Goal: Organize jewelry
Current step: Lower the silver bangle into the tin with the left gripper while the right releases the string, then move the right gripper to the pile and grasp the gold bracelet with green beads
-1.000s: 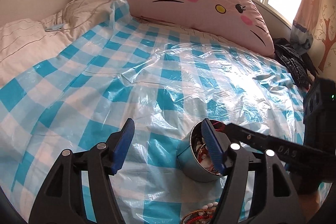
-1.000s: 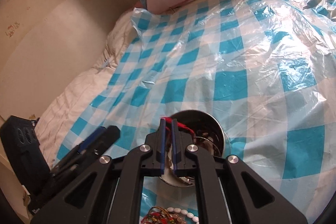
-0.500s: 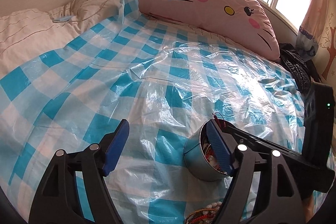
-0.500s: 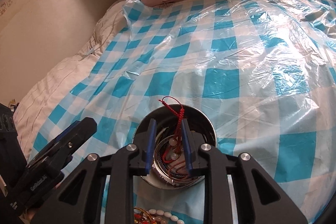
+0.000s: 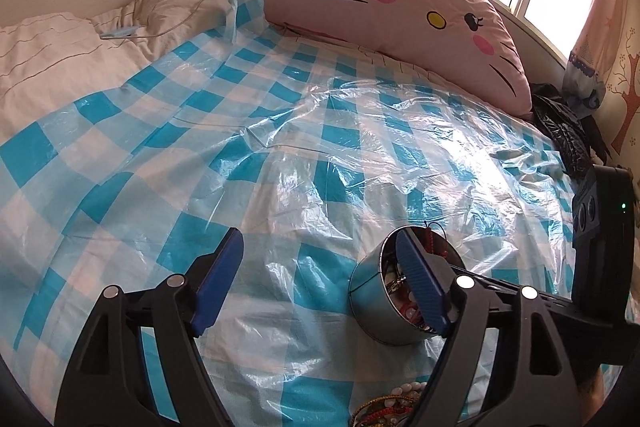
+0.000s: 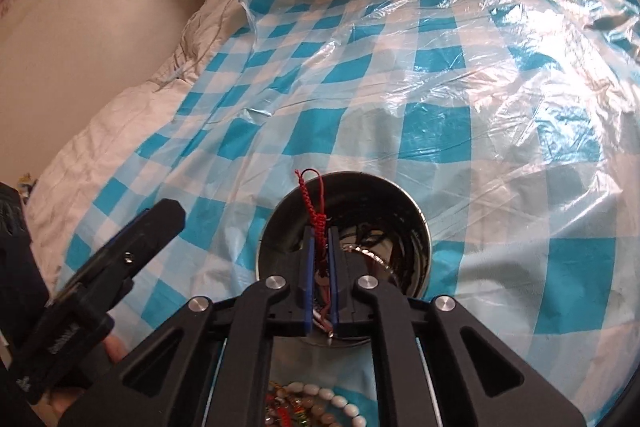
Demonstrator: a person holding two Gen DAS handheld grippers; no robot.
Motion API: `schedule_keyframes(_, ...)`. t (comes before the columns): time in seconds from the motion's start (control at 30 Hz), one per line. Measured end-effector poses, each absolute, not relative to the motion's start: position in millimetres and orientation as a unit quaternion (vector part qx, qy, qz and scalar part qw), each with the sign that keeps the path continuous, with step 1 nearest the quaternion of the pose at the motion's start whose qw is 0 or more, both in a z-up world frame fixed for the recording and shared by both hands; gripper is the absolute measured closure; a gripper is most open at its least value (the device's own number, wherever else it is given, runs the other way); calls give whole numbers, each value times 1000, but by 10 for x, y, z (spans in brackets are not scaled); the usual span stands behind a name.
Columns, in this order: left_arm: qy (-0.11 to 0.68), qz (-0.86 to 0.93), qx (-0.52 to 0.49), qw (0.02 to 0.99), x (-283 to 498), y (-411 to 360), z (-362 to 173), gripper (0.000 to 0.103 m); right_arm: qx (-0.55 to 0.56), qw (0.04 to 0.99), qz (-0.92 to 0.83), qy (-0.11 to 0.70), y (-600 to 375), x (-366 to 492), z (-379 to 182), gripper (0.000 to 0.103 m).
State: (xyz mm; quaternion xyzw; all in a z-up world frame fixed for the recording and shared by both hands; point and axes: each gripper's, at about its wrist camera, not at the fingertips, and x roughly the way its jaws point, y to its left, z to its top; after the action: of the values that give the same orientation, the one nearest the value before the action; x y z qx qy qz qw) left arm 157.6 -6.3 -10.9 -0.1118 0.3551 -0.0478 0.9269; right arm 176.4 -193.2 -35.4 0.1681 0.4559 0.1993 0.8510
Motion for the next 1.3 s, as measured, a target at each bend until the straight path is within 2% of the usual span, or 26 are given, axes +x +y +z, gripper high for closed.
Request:
schedule_keyframes(0.17,355,-50,-104,928,1576,-70,-119,26,162,839,178,488,-1951,1833,-511,92)
schedule_keyframes(0.23,357,-50,-101,927,1576,-76,-130,26,163,840,184,483,-1957,1816,-498,82)
schedule_keyframes(0.27,357,-51,-100,927,1573,-85,-132,26,160,847,179,475,-1965,1798,-461,68)
schedule_keyframes(0.3,357,-51,-100,927,1571,-88,-135,26,157,854,177,464,-1975,1776,-415,65)
schedule_keyframes(0.47,359,-53,-96,927,1549,-101,-139,26,158,878,166,420,-2070,1641,-219,62)
schedule_keyframes(0.63,369,-64,-68,925,1362,-173,-181,25,149,894,133,401,-2187,1306,-175,51)
schedule_keyframes(1.1,405,-102,24,908,737,-338,-353,25,179,885,109,416,-2450,663,-384,51)
schedule_keyframes(1.3,430,-116,111,888,600,-573,-460,25,169,887,117,413,-2394,593,-371,51)
